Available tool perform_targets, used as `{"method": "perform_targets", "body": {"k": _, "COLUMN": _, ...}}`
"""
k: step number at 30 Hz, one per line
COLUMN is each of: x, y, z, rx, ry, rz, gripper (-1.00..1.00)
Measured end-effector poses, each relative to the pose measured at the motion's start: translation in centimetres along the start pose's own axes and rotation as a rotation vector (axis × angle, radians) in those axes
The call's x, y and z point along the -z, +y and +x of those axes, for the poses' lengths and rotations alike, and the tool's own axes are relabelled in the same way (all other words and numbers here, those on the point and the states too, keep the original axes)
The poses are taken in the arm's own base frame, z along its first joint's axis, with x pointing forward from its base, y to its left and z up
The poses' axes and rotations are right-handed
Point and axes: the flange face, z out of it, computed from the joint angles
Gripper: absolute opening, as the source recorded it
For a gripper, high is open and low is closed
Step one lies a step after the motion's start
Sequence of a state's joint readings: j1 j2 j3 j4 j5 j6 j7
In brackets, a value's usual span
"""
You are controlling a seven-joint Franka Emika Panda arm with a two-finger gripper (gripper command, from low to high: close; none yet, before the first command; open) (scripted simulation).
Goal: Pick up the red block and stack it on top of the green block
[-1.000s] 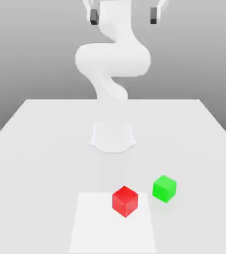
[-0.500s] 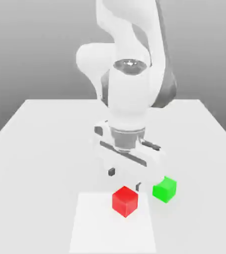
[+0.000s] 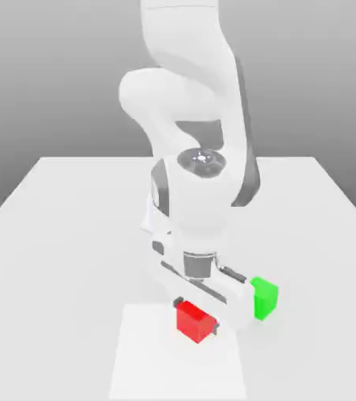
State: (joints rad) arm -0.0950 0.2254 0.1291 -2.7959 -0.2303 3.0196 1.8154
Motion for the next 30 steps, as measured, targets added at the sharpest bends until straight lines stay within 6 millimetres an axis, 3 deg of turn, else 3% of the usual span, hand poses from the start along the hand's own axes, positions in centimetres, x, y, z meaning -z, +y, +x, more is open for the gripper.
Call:
{"method": "perform_targets", "body": {"k": 4, "x": -0.1, "y": 0.0, "z": 0.0, "rx": 0.000, "ry": 0.000, "rz": 0.001, "gripper": -1.00}}
{"method": "perform_targets", "body": {"k": 11, "x": 3.5, "y": -0.6, "z": -0.1, "rx": -0.004, "ry": -0.001, "rz": 0.010, "gripper": -1.00}}
{"method": "perform_targets", "body": {"k": 18, "x": 6.3, "y": 0.0, "z": -0.2, "rx": 0.003, "ry": 0.001, "rz": 0.000, "gripper": -1.00}}
{"method": "perform_targets", "body": {"k": 24, "x": 8.4, "y": 1.7, "z": -4.7, "rx": -0.208, "ry": 0.014, "rz": -0.004, "gripper": -1.00}}
{"method": "perform_targets", "body": {"k": 30, "x": 9.8, "y": 4.7, "z": -9.7, "rx": -0.447, "ry": 0.010, "rz": -0.002, "gripper": -1.00}}
